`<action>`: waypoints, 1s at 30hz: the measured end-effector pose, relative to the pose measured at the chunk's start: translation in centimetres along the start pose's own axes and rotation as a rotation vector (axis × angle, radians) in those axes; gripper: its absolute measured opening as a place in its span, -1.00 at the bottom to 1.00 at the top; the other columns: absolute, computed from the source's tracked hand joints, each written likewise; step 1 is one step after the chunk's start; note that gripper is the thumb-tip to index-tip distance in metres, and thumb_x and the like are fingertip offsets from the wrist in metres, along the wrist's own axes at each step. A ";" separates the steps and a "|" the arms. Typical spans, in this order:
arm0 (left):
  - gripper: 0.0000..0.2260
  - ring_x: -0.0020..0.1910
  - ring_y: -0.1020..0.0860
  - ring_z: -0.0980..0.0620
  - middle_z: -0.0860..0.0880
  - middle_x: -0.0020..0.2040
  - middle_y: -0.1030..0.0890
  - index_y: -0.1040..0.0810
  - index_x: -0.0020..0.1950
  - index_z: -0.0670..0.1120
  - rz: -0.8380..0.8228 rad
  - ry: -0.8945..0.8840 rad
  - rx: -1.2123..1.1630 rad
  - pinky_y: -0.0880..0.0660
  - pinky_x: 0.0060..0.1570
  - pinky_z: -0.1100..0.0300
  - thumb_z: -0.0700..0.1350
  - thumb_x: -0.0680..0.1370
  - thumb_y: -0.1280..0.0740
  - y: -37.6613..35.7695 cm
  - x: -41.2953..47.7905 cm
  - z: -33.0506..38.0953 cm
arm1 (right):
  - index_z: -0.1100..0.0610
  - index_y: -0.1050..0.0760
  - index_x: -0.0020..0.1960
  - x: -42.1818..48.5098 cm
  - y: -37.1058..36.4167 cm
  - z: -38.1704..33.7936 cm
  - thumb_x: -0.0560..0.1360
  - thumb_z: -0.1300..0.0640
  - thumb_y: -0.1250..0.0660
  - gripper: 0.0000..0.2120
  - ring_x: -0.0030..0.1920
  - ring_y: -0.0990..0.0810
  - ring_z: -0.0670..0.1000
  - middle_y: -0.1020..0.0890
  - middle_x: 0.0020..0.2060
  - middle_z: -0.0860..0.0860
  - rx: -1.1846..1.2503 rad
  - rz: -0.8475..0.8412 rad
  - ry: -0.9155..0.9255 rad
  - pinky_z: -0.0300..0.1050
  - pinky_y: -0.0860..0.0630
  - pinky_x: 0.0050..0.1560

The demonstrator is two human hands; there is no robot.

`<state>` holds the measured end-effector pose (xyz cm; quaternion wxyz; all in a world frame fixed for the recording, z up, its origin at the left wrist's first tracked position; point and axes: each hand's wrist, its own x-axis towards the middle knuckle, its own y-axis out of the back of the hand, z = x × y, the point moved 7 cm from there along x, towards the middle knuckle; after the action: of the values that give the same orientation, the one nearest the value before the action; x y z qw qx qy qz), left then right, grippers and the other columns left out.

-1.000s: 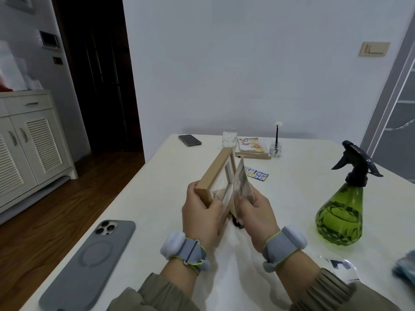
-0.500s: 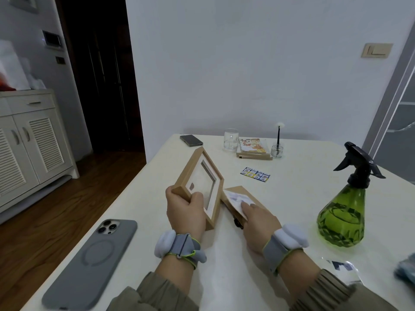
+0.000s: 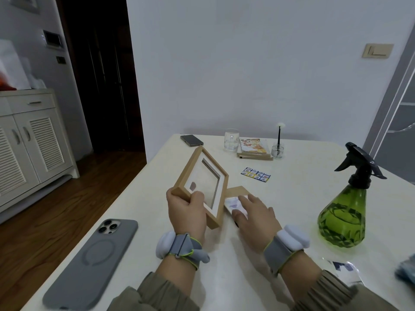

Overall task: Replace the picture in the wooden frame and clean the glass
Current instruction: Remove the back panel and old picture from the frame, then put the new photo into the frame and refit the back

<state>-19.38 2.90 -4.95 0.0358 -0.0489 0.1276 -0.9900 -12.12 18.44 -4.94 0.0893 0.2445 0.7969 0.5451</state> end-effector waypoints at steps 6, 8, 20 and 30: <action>-0.90 -0.17 -0.66 -0.16 0.14 -0.42 -0.67 -0.52 -0.04 -0.09 -0.058 0.196 -0.236 -0.58 0.06 -0.22 -0.18 0.48 -0.39 -1.0 -0.2 -1.7 | 0.04 -0.39 0.30 -0.8 1.3 -1.4 0.59 -0.03 -0.12 -0.66 0.24 -0.48 0.08 -0.55 0.20 0.03 0.369 0.076 0.087 -0.05 -0.39 0.13; -0.95 -0.16 -0.63 -0.17 0.16 -0.49 -0.65 -0.53 -0.06 -0.15 -0.114 0.265 -0.311 -0.57 0.10 -0.21 -0.24 0.50 -0.37 -1.7 -0.9 -1.6 | 0.06 -0.23 0.48 -0.8 1.4 -1.3 0.60 -0.01 -0.13 -0.53 0.36 -0.42 0.07 -0.45 0.37 0.04 0.398 0.051 0.045 -0.05 -0.34 0.29; -0.69 -0.22 -0.60 -0.14 -0.16 -0.15 -0.65 -0.56 -0.04 -0.10 -0.431 0.569 -0.215 -0.61 -0.15 -0.05 0.14 0.54 -0.26 -2.7 -1.7 -2.0 | 0.20 -0.47 0.10 0.2 2.5 1.5 0.44 0.26 -0.23 -0.75 -0.15 -0.55 0.21 -0.63 -0.11 0.20 0.463 0.021 -0.062 0.01 -0.50 -0.13; -0.91 -0.36 -0.61 -0.06 -0.17 -0.20 -0.60 -0.50 -0.01 -0.21 -0.494 0.534 -0.019 -0.61 -0.40 0.06 -0.30 0.50 -0.29 -2.9 -2.9 -2.7 | 0.10 -0.12 0.52 -1.4 4.2 2.9 0.59 -0.06 -0.14 -0.44 0.37 -0.40 0.11 -0.41 0.39 0.09 0.190 -0.066 -0.068 -0.05 -0.34 0.35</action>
<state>-17.00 6.66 -7.04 -0.2397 0.1818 0.1258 -0.9453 -8.48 21.35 -2.46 0.1107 0.2440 0.8491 0.4552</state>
